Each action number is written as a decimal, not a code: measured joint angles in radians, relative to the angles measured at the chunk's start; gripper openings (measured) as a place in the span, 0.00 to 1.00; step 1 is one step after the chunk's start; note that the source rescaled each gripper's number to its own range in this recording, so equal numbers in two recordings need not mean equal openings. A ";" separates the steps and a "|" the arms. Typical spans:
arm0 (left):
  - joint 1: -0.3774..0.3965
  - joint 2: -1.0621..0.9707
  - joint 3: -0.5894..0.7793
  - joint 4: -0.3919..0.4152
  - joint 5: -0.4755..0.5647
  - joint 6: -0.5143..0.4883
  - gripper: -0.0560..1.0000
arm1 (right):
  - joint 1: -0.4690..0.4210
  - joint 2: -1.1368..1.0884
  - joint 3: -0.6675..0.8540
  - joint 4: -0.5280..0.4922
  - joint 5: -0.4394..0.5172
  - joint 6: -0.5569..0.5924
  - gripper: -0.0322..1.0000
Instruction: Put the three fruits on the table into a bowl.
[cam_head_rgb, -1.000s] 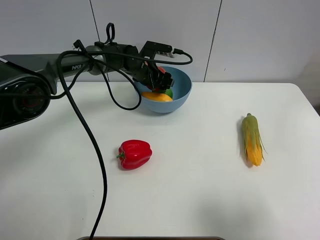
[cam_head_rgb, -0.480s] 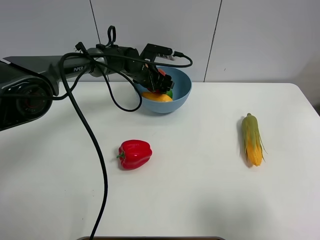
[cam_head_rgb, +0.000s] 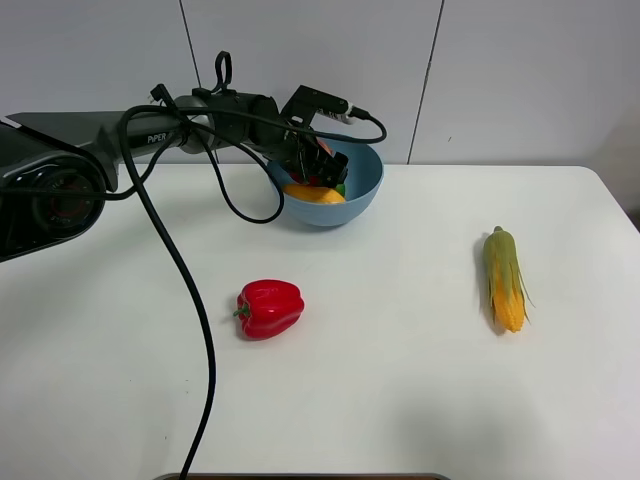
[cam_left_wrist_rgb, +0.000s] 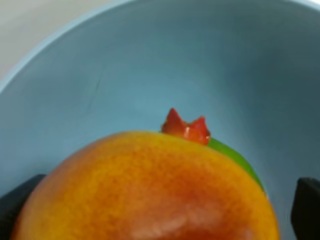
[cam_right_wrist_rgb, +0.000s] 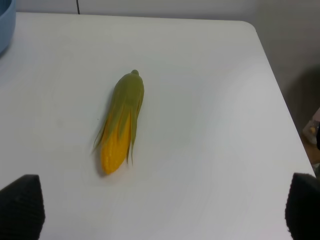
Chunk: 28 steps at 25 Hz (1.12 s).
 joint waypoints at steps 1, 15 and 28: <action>0.000 0.000 0.000 0.000 0.000 0.003 0.88 | 0.000 0.000 0.000 0.000 0.000 0.000 1.00; 0.000 -0.078 0.000 0.035 0.073 0.021 0.97 | 0.000 0.000 0.000 0.000 0.000 0.000 1.00; 0.000 -0.315 0.000 0.142 0.175 -0.076 0.97 | 0.000 0.000 0.000 0.000 0.000 0.000 1.00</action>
